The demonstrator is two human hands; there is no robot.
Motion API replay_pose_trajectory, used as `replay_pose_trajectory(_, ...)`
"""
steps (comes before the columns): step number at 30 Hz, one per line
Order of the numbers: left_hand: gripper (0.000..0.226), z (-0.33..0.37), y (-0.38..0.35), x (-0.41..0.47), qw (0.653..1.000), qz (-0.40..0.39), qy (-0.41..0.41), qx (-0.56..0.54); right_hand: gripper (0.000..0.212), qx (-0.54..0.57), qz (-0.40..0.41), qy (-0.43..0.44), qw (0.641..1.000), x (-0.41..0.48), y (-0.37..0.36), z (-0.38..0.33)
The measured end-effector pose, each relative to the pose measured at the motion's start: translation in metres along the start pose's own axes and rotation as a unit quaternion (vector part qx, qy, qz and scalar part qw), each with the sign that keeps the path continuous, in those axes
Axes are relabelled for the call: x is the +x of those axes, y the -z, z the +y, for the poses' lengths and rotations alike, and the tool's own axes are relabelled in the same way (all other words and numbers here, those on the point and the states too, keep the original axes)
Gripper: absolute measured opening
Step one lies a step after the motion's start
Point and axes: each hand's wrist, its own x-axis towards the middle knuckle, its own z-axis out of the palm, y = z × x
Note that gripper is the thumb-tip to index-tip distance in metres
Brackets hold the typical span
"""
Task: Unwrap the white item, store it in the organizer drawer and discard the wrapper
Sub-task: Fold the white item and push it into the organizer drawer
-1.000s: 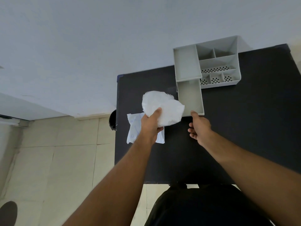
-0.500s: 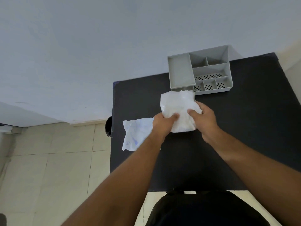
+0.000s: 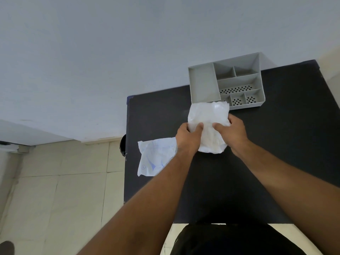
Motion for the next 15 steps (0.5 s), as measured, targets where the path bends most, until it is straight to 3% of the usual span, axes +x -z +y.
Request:
replay_pose_trajectory(4, 0.039, 0.006, 0.002, 0.008, 1.000, 0.022, 0.009, -0.005, 0.040, -0.014, -0.039, 0.019, 0.999, 0.012, -0.001, -0.003)
replay_pose_trajectory(8, 0.038, 0.015, 0.007, 0.020, 0.999, 0.036, -0.007, 0.026, 0.040, 0.025, -0.076, 0.009, 0.997, 0.025, 0.003, -0.004)
replay_pose_trajectory(15, 0.023, 0.029, 0.006, 0.038, 0.997, 0.058, -0.003, 0.059, 0.034, 0.018, -0.045, 0.017, 0.999, 0.040, 0.001, -0.004)
